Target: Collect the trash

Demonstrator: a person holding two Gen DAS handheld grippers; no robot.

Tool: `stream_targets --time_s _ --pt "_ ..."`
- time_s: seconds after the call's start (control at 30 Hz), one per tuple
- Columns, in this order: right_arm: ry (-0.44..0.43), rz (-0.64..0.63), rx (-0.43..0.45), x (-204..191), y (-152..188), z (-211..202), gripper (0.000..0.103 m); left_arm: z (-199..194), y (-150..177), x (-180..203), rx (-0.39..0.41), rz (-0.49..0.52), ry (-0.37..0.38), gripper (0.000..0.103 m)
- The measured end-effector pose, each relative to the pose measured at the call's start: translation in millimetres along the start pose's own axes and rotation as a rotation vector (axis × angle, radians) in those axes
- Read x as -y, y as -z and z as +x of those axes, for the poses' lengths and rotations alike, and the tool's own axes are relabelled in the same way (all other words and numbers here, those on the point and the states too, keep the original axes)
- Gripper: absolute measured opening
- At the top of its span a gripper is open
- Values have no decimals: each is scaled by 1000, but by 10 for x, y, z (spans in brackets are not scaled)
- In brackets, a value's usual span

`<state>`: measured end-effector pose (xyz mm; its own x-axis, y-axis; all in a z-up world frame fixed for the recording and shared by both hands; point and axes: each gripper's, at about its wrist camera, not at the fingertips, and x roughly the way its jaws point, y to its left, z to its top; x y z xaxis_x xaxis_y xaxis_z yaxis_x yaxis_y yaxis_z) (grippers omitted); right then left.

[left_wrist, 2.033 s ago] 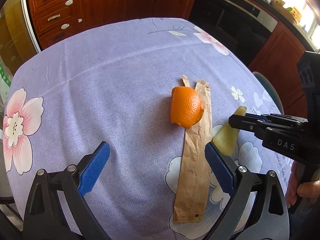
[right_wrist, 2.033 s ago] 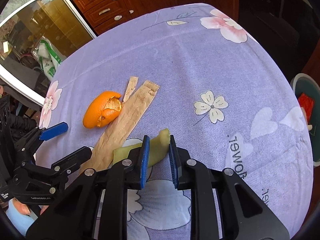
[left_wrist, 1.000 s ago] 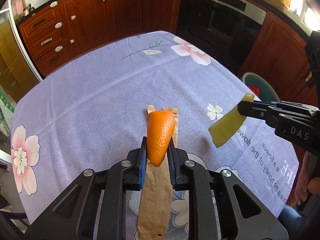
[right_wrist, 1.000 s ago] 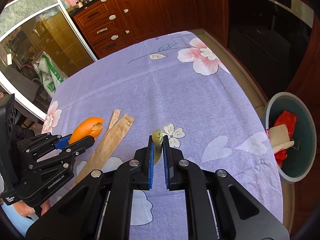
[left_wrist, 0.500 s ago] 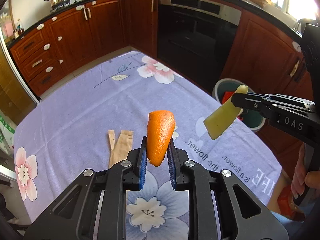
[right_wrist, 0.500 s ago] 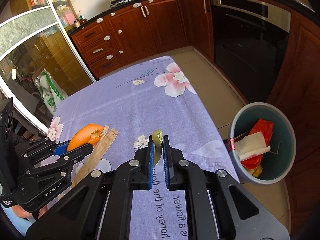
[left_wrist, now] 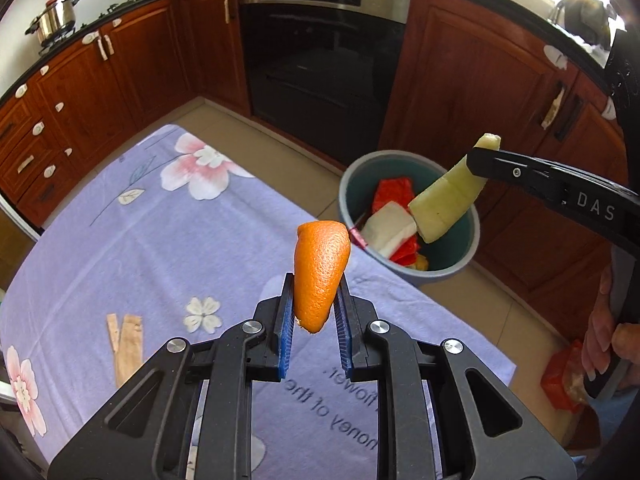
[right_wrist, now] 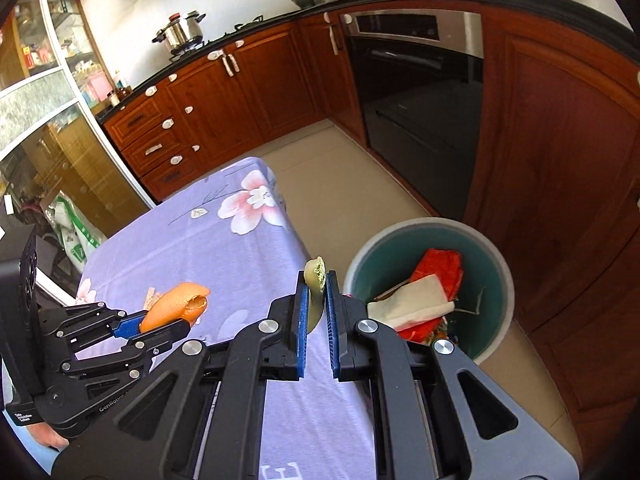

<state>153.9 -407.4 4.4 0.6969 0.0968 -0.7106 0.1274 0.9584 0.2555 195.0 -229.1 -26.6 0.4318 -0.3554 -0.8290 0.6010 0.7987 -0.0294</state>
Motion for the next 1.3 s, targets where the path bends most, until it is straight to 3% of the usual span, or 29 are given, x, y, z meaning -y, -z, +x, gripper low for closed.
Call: stream_targets --time_s 0.3,0.57,1.0,1.1,1.17,1.2,1.23,1.27,1.3 --pt "83 80 -34 753 30 97 8 526 -385 621 -71 74 88 19" --pt "126 126 -101 1145 39 390 8 1073 -553 884 -148 97 132 19" --pt "137 111 -151 1187 -103 823 9 1524 -631 804 -206 76 152 20" --pt "140 91 -156 1129 -133 889 11 1566 -637 783 -213 78 158 24" --pt "142 80 -154 1097 -152 921 13 1597 -633 773 -228 75 163 35" --pt "131 80 -156 1089 -158 935 23 1603 -635 767 -229 71 161 52" --pt "129 85 -154 1087 -163 939 53 1590 -636 761 -218 69 149 66" --pt "130 88 -141 1076 -166 929 72 1558 -636 751 -198 68 126 69" --pt "125 88 -122 1062 -173 903 80 1525 -640 748 -183 68 110 73"
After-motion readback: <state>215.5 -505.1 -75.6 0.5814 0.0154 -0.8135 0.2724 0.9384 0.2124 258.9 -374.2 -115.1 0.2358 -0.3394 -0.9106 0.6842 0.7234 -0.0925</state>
